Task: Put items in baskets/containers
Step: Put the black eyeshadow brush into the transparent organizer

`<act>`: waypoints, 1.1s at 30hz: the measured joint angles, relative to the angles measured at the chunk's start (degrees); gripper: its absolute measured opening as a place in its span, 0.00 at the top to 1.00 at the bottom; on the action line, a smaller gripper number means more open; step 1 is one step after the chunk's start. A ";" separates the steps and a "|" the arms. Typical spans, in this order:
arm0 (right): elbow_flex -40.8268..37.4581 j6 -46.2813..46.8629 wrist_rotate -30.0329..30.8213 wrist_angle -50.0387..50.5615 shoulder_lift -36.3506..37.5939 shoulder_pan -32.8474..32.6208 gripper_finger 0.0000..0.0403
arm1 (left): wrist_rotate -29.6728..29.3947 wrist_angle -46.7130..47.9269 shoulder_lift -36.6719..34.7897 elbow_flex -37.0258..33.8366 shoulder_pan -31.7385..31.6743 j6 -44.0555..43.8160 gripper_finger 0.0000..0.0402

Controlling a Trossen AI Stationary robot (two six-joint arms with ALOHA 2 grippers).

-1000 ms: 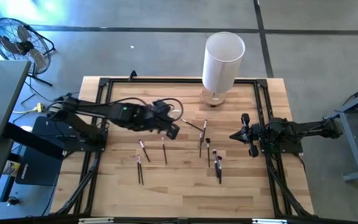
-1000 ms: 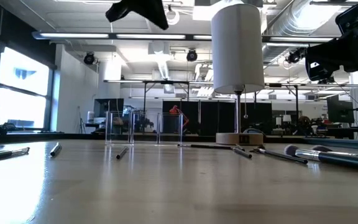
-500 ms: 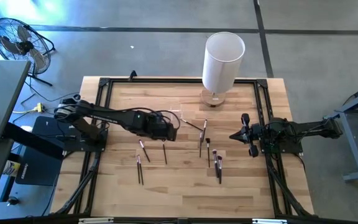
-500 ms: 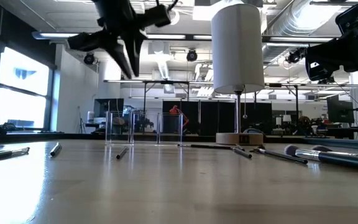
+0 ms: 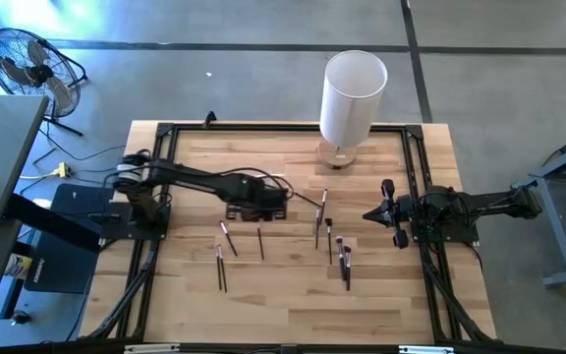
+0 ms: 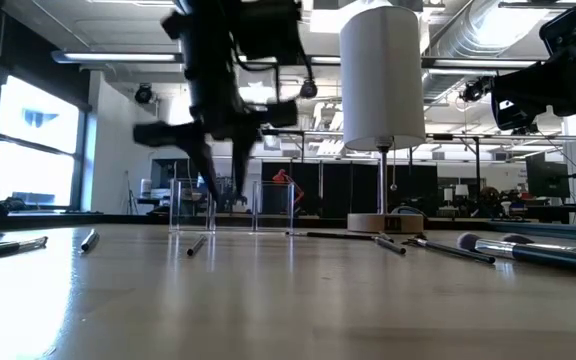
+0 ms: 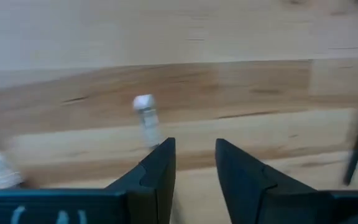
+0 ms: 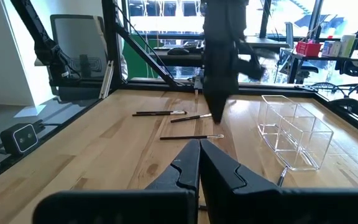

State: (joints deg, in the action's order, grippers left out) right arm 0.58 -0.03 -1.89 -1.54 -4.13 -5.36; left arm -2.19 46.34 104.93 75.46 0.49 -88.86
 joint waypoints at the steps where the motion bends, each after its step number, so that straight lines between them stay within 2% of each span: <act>1: 0.00 0.00 0.00 0.01 -0.11 0.00 0.99 | 0.40 0.60 0.58 -0.06 -0.22 0.01 0.72; 3: 0.00 0.00 0.00 0.00 -0.08 0.01 0.99 | 0.40 2.40 1.06 -0.33 -0.26 -0.15 0.72; 5: 0.00 0.01 0.00 0.01 -0.10 0.01 0.99 | 0.36 -0.79 2.75 0.17 -0.23 -0.14 0.72; 7: 0.00 0.01 0.00 0.00 -0.06 0.00 0.99 | 0.16 1.78 3.36 -0.38 -0.23 -0.23 0.72; 9: 0.00 0.00 0.00 0.00 -0.02 0.00 0.99 | -0.27 -0.50 3.86 -0.08 -0.23 -0.27 0.72; 16: 0.00 0.00 0.00 0.01 -0.65 0.01 0.98 | -4.73 0.72 4.04 -0.10 -0.32 -0.39 0.72; 33: 0.00 0.00 0.02 -0.01 -1.14 0.00 0.99 | -4.97 3.35 4.04 -0.15 -1.35 -3.14 0.72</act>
State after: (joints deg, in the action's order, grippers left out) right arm 0.58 -0.03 -1.87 -1.55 -5.27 -5.37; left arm -7.16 49.69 108.97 75.31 -0.86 -92.00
